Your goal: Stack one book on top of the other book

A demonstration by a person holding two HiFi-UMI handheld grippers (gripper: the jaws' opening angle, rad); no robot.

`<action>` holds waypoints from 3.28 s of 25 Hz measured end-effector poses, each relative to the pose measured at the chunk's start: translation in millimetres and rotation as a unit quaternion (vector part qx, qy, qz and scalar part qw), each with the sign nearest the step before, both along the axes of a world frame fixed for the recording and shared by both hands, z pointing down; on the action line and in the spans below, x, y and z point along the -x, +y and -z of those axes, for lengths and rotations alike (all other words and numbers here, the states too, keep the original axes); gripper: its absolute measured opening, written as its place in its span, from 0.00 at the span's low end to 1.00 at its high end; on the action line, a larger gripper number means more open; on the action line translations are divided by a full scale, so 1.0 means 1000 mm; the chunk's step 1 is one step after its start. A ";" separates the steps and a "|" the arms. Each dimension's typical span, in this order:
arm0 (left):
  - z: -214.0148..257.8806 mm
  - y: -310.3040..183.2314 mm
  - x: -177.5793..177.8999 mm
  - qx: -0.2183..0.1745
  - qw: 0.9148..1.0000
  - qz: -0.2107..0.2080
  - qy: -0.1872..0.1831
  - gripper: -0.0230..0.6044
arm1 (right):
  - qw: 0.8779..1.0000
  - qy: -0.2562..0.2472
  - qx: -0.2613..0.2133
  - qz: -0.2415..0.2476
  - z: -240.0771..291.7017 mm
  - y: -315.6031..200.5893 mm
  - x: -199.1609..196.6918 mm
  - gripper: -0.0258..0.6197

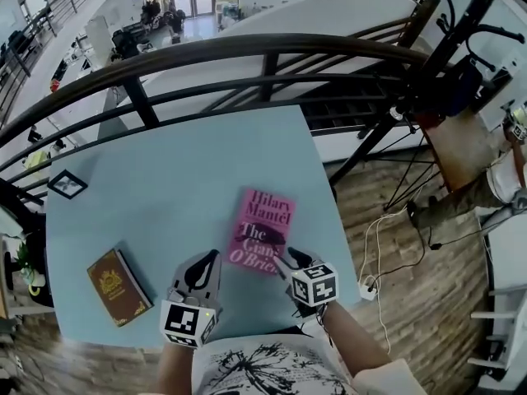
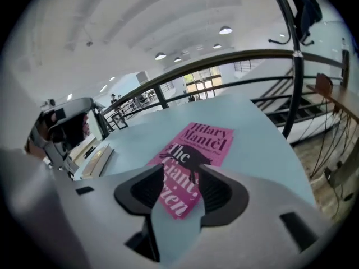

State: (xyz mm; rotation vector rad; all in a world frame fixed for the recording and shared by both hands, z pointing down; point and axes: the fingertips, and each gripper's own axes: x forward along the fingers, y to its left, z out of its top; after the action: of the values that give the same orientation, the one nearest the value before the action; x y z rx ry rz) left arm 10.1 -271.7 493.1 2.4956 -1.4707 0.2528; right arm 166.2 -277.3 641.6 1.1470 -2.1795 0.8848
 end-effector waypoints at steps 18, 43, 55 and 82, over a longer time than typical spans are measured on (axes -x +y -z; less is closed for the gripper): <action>-0.069 -0.018 0.020 0.094 0.995 0.002 -0.019 0.05 | 0.974 -0.054 0.173 -0.136 -0.087 -0.034 0.006 0.42; -0.213 0.029 -0.037 0.431 0.902 -0.038 0.012 0.39 | 0.983 -0.025 0.184 0.009 -0.089 0.018 0.007 0.38; -0.232 0.027 -0.053 0.457 0.888 -0.041 0.019 0.40 | 0.984 -0.027 0.172 0.024 -0.088 0.019 0.005 0.39; -0.134 0.071 0.026 0.337 0.937 0.090 0.030 0.38 | 0.990 -0.024 0.052 0.126 0.009 0.040 0.085 0.37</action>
State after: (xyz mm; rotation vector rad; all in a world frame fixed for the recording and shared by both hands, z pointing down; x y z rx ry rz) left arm -16.0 -201.0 626.7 1.7969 -1.2908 0.5368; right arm 81.7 -237.5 632.6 0.7859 -2.2258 0.9092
